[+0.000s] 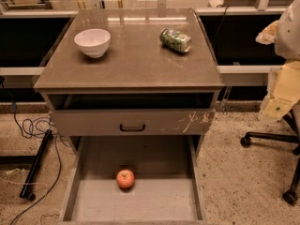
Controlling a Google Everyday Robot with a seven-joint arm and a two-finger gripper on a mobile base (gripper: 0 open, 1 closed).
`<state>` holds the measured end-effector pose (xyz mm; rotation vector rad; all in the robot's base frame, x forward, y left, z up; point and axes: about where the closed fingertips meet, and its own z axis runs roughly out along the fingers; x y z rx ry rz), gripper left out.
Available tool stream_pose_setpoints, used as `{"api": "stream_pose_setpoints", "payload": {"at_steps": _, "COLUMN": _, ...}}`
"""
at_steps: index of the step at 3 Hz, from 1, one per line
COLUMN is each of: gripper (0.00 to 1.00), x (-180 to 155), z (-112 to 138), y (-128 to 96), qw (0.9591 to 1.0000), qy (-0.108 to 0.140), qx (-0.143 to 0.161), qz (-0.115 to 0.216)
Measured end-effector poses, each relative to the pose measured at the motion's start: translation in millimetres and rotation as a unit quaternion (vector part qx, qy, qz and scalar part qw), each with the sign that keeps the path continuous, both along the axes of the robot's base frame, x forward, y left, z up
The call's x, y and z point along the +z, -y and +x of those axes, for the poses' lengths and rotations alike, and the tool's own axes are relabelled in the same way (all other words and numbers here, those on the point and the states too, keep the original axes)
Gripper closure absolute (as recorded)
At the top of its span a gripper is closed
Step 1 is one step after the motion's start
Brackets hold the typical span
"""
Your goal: Pick apple from middle drawer and place on counter
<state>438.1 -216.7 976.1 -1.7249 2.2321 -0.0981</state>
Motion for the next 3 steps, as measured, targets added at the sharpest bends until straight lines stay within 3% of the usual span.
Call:
{"api": "stream_pose_setpoints", "payload": {"at_steps": 1, "gripper": 0.00, "x": 0, "z": 0, "y": 0, "qw": 1.0000, "qy": 0.000, "qx": 0.000, "qz": 0.000}}
{"api": "stream_pose_setpoints", "payload": {"at_steps": 2, "gripper": 0.00, "x": -10, "z": -3, "y": -11, "qw": 0.9994, "qy": 0.008, "qx": 0.015, "qz": 0.031}}
{"api": "stream_pose_setpoints", "payload": {"at_steps": 3, "gripper": 0.00, "x": -35, "z": -11, "y": -37, "qw": 0.9947, "qy": 0.016, "qx": 0.042, "qz": 0.093}}
